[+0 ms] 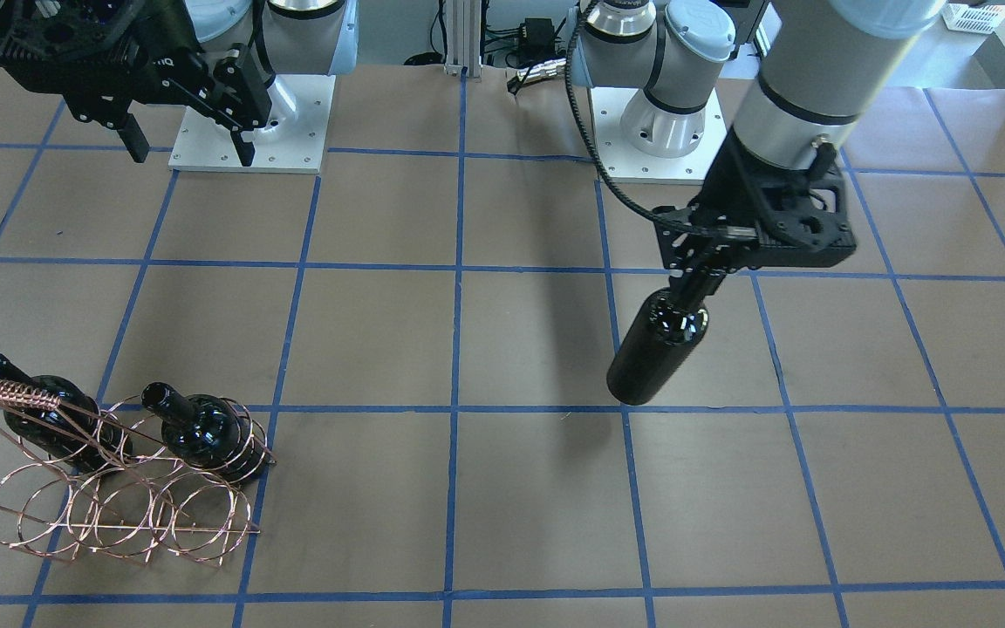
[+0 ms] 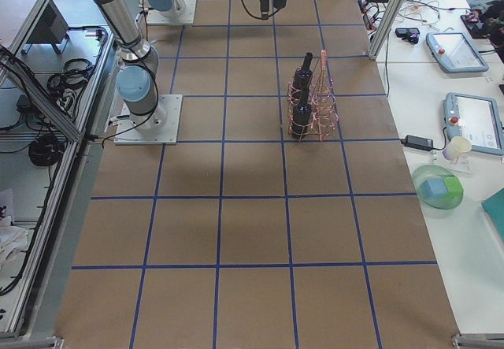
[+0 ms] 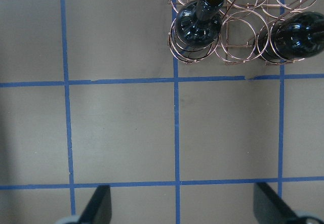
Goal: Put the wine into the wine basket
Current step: 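Carry the upright bottle with the left gripper toward the right gripper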
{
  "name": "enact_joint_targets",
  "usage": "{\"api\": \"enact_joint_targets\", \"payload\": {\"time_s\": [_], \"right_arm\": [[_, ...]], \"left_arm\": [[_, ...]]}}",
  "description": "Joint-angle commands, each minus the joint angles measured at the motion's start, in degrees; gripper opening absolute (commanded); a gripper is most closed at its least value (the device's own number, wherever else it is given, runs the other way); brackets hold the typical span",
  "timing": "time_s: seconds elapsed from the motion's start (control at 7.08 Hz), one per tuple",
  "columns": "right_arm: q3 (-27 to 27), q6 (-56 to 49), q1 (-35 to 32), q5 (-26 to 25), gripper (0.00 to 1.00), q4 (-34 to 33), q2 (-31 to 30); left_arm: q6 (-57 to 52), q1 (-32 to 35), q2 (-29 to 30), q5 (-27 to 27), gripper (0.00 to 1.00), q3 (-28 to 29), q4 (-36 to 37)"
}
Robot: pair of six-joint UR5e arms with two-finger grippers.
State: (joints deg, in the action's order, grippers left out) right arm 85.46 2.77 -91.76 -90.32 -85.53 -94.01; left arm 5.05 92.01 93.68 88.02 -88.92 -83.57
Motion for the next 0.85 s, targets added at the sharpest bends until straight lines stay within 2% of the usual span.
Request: {"api": "enact_joint_targets", "payload": {"time_s": [0.0, 0.28, 0.71], "right_arm": [[0.5, 0.04, 0.0, 0.05, 1.0, 0.01, -0.03], [0.85, -0.22, -0.09, -0.12, 1.0, 0.1, -0.21], [0.94, -1.09, -0.09, -0.04, 1.0, -0.51, 0.06]], "left_arm": [[9.85, 7.89, -0.87, 0.13, 0.0, -4.32, 2.77], [11.65, 11.87, -0.52, 0.49, 0.0, -8.53, 6.21], [11.04, 11.88, 0.71, 1.71, 0.0, -11.1, 8.6]]}}
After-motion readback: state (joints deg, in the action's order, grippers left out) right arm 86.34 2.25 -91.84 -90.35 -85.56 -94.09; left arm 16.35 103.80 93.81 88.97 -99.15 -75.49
